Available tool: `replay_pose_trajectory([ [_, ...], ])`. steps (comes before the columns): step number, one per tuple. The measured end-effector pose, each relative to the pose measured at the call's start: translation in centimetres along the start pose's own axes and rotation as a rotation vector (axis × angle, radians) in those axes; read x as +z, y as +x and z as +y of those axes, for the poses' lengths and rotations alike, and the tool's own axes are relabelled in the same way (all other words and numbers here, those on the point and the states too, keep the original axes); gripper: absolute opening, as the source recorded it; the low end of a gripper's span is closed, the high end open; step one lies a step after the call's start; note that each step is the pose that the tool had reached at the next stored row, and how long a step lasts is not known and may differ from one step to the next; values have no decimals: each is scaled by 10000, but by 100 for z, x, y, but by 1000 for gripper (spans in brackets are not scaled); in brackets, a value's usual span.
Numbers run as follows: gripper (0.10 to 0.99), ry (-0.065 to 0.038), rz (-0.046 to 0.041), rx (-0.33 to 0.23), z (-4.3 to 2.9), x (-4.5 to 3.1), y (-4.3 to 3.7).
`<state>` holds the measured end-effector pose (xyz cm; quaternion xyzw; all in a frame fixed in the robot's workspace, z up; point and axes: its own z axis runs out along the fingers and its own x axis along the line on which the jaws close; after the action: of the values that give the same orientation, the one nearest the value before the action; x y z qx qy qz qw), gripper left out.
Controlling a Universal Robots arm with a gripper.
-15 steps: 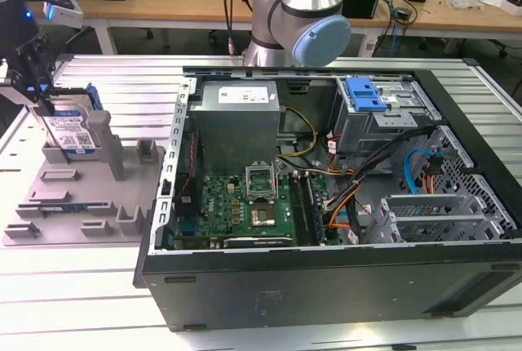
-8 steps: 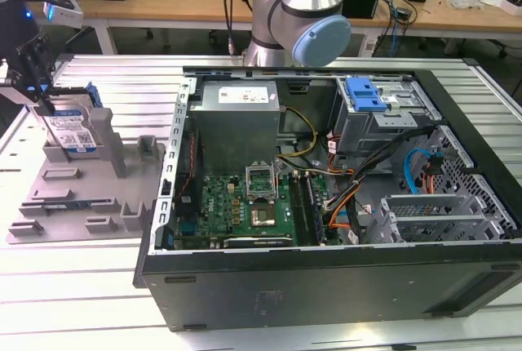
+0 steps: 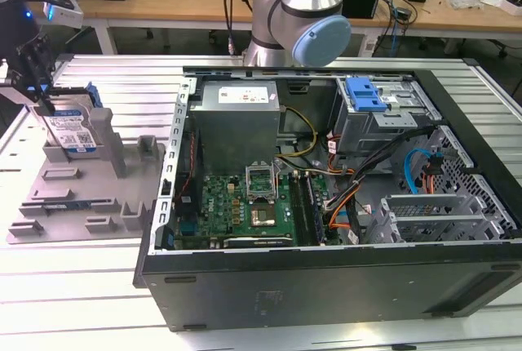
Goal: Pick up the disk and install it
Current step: 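Pick up the disk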
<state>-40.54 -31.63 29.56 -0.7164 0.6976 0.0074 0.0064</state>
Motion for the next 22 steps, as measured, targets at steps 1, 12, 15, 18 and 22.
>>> replay_pose_trajectory([
  [1, 369, -3, 1, 0, 0, -6, 0],
  [12, 369, 5, 1, 0, 0, -134, -3],
  [15, 369, 12, 1, -1, 0, -192, -6],
  [18, 369, 28, 2, -1, 1, -290, -11],
  [22, 369, 47, 2, -2, 0, -383, -15],
])
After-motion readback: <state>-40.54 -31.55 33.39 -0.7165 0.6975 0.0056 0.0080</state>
